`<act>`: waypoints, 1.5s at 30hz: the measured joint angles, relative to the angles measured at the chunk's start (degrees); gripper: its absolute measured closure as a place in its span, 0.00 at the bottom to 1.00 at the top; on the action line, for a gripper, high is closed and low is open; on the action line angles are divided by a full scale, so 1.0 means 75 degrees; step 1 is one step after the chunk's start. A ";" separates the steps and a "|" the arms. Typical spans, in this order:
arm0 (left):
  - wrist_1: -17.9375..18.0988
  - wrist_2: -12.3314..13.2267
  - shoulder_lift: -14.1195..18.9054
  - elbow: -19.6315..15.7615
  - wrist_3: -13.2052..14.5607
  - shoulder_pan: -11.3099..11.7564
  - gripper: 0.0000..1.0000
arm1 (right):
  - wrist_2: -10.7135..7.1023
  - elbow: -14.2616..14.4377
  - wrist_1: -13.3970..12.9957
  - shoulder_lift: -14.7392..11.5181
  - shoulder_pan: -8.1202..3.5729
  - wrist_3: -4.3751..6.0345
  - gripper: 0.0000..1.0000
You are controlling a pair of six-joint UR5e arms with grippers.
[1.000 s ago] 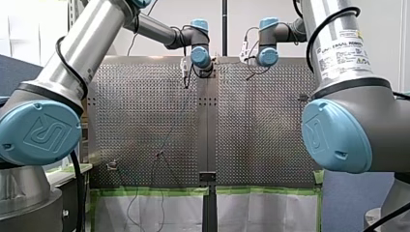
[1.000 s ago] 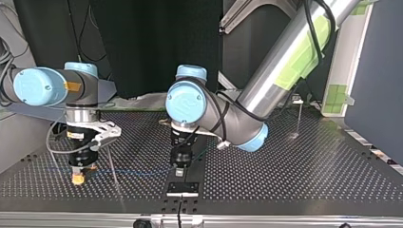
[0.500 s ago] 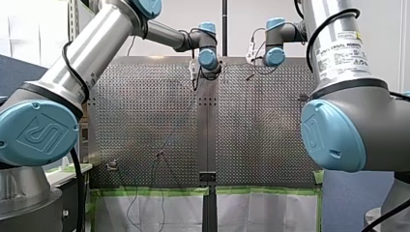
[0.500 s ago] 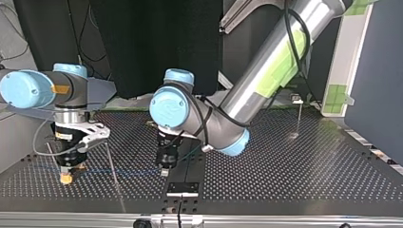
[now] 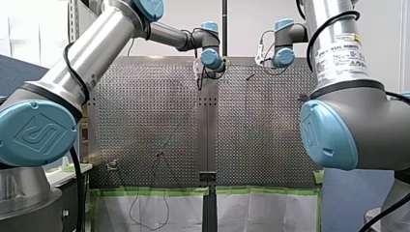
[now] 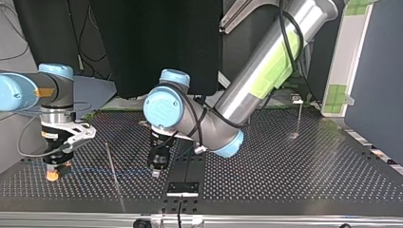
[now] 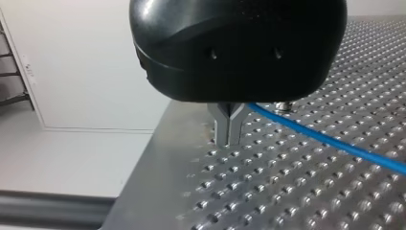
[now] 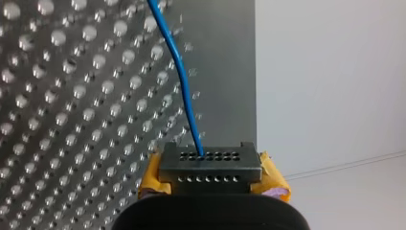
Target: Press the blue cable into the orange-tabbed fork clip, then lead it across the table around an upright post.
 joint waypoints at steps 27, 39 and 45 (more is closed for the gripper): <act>-0.0032 0.0350 -0.0930 0.0575 -0.0392 -0.0144 1.00 | -0.0113 0.0450 -0.0006 0.0023 -0.0610 0.0001 1.00; -0.0006 0.0306 -0.1136 0.0545 -0.0407 -0.0213 1.00 | -0.0124 0.0916 -0.0074 0.0325 -0.0635 0.0000 1.00; 0.0267 0.0196 -0.1136 0.0249 -0.0408 -0.0181 0.93 | -0.0130 0.1238 -0.0170 0.0570 -0.0553 -0.0001 1.00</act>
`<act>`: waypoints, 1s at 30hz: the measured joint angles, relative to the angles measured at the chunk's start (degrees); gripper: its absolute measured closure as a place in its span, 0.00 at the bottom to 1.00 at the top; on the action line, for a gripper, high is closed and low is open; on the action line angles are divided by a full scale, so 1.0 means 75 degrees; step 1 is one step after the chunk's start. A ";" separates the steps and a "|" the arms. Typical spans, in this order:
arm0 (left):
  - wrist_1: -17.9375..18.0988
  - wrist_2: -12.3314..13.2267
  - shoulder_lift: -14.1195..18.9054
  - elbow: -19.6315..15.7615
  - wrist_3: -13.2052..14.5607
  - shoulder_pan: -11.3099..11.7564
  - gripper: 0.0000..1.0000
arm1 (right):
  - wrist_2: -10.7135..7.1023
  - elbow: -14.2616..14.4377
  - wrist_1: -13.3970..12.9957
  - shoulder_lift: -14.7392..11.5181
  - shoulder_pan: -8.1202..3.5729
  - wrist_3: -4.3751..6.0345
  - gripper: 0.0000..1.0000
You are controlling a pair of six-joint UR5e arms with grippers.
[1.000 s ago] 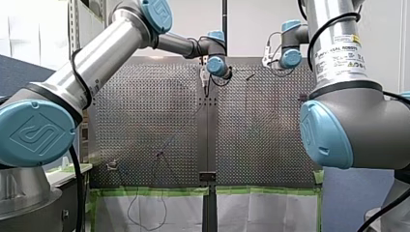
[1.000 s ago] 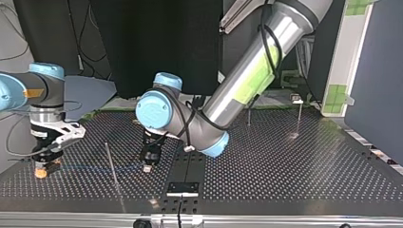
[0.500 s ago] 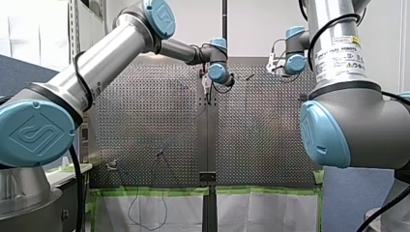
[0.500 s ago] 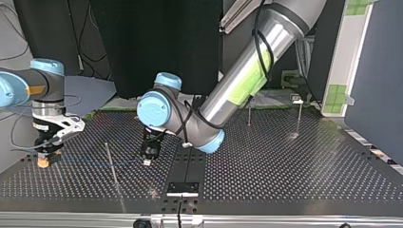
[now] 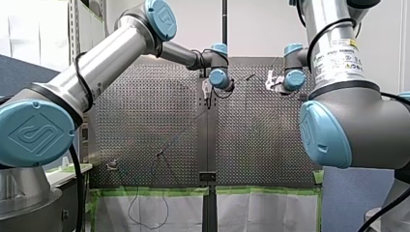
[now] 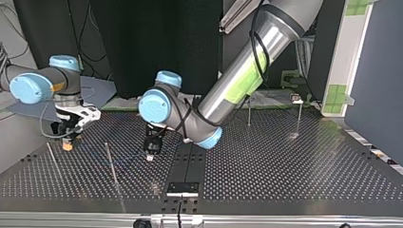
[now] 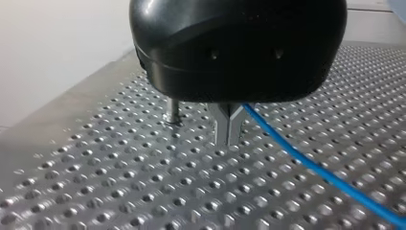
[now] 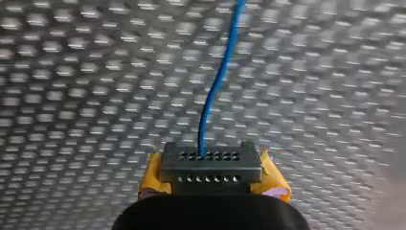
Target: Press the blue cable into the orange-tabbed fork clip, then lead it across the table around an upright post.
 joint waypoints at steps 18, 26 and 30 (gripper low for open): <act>0.0294 -0.0113 -0.0003 -0.0174 0.0063 0.0030 0.18 | -0.0006 0.0956 -0.1114 0.0467 0.0228 0.0193 1.00; 0.0274 0.0037 -0.0004 -0.0176 0.0045 0.0037 0.00 | 0.0084 0.1198 -0.1508 0.0853 0.0255 0.0176 1.00; 0.0266 -0.0092 -0.0004 -0.0177 0.0037 0.0037 0.00 | 0.0131 0.1247 -0.1740 0.1054 0.0220 0.0186 1.00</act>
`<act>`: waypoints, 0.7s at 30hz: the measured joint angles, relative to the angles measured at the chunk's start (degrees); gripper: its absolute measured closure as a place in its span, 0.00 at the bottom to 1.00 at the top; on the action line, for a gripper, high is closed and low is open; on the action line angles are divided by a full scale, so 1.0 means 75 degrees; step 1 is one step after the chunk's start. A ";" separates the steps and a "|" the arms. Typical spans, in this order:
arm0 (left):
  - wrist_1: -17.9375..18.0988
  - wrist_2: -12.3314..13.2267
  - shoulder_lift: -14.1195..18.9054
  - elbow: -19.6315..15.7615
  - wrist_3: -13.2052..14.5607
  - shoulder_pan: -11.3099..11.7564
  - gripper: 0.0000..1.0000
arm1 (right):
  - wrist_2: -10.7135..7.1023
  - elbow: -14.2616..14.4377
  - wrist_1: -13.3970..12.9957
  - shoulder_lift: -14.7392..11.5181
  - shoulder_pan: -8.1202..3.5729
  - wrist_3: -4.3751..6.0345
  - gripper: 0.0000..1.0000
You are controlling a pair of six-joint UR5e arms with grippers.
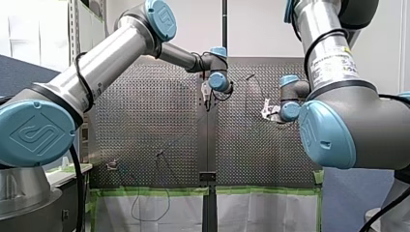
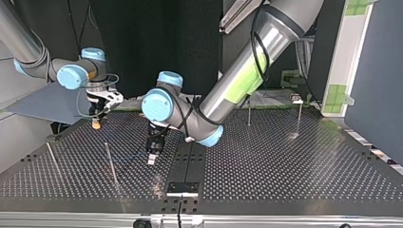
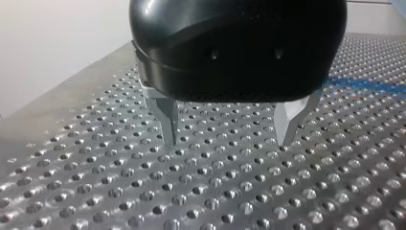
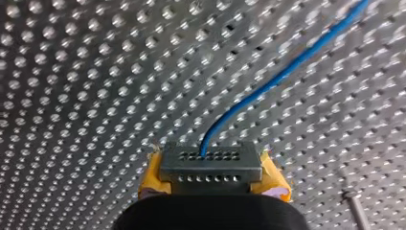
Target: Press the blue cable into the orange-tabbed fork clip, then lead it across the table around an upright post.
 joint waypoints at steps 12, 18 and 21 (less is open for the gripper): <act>-0.0010 -0.0078 0.0000 0.0000 -0.0002 -0.0004 0.00 | 0.0057 0.0017 -0.0690 0.0757 -0.0124 0.0001 1.00; -0.0010 -0.0079 0.0000 0.0000 -0.0003 -0.0012 0.00 | 0.0062 0.0110 -0.1029 0.1141 -0.0296 -0.0005 1.00; -0.0010 -0.0100 0.0000 0.0000 -0.0009 -0.0028 0.00 | 0.0048 0.0176 -0.1206 0.1308 -0.0410 -0.0003 1.00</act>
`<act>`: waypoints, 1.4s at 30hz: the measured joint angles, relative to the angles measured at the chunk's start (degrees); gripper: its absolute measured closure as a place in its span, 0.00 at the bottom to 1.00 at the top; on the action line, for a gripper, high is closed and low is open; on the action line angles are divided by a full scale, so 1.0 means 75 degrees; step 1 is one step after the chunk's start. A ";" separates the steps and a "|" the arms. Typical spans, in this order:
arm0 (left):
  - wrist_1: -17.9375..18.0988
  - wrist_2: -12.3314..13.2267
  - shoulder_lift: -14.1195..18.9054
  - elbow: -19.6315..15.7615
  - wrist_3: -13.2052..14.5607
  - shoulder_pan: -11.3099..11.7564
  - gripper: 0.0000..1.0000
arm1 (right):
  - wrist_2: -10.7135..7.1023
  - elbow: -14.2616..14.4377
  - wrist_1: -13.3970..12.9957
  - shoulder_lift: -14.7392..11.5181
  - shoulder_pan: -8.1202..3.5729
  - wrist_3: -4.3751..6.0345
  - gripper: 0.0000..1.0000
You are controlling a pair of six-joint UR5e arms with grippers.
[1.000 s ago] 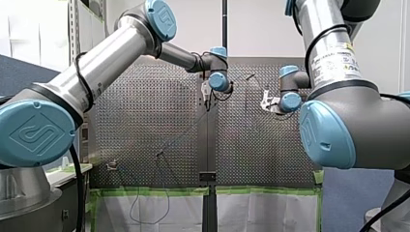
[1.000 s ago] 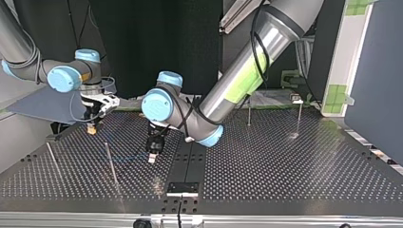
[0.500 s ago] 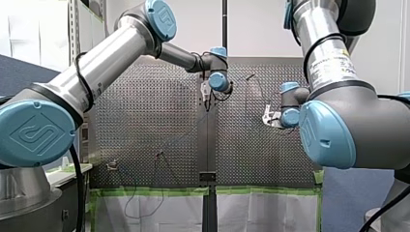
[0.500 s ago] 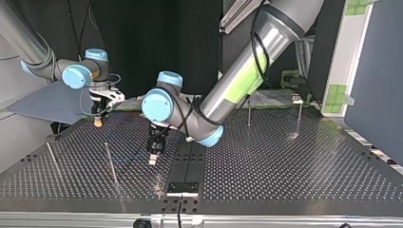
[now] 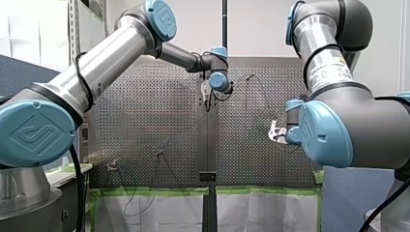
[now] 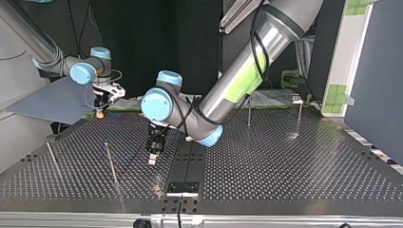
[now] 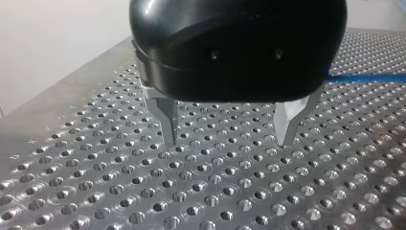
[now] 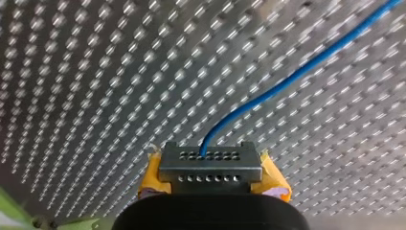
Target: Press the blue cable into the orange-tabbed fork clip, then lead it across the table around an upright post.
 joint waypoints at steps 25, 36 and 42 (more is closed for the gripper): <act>-0.0105 -0.0126 0.0001 0.0000 0.0032 -0.0023 0.00 | 0.0011 0.0024 -0.0786 0.1296 -0.0888 0.0441 1.00; -0.0106 -0.0123 0.0002 0.0000 0.0042 0.0009 0.00 | 0.0016 0.0021 -0.1041 0.1753 -0.1168 0.0736 1.00; -0.0111 -0.0126 0.0001 0.0001 0.0042 0.0029 0.00 | 0.0022 0.0019 -0.1158 0.1974 -0.1319 0.0929 1.00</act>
